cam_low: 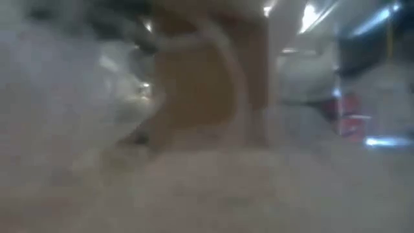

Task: Wrap mug
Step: Wrap the orange mug with the left bubble wrap

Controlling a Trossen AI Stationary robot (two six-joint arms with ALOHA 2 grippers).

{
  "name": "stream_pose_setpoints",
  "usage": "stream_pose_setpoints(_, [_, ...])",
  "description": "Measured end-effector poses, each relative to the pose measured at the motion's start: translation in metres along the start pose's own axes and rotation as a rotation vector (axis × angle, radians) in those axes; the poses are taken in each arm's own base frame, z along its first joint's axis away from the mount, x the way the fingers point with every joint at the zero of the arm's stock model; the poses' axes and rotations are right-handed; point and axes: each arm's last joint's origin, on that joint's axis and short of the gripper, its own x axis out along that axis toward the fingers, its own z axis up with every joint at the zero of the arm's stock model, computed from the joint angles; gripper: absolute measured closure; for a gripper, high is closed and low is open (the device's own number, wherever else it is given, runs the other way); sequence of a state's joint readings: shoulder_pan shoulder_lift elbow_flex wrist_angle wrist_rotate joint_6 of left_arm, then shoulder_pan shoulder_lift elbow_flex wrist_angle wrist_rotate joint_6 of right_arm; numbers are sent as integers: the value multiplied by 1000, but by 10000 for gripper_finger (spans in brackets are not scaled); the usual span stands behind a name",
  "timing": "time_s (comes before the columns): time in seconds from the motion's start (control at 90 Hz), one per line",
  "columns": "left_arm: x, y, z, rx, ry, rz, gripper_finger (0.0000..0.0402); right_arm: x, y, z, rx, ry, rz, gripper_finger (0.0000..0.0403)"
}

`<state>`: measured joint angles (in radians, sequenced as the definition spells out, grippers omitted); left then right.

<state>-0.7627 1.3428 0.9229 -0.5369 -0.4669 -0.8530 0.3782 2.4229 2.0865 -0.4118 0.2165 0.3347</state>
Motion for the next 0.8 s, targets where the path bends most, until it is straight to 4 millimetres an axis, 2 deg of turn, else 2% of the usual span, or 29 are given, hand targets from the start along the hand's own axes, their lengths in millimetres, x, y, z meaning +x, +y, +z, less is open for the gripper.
stream_pose_setpoints(0.111, [22,8,-14,1,79,29,282,0,0,0,-1,0,-1,402])
stream_pose_setpoints(0.267, [35,12,-23,-4,95,58,282,0,-1,0,0,3,-3,402])
stream_pose_setpoints(0.489, [38,11,-25,13,76,42,282,-11,1,13,-49,43,-6,402])
stream_pose_setpoints(0.7, [38,11,-25,31,73,31,282,-43,0,41,-94,75,-24,402])
stream_pose_setpoints(0.8, [38,11,-25,29,71,28,282,-43,0,43,-88,47,-28,402])
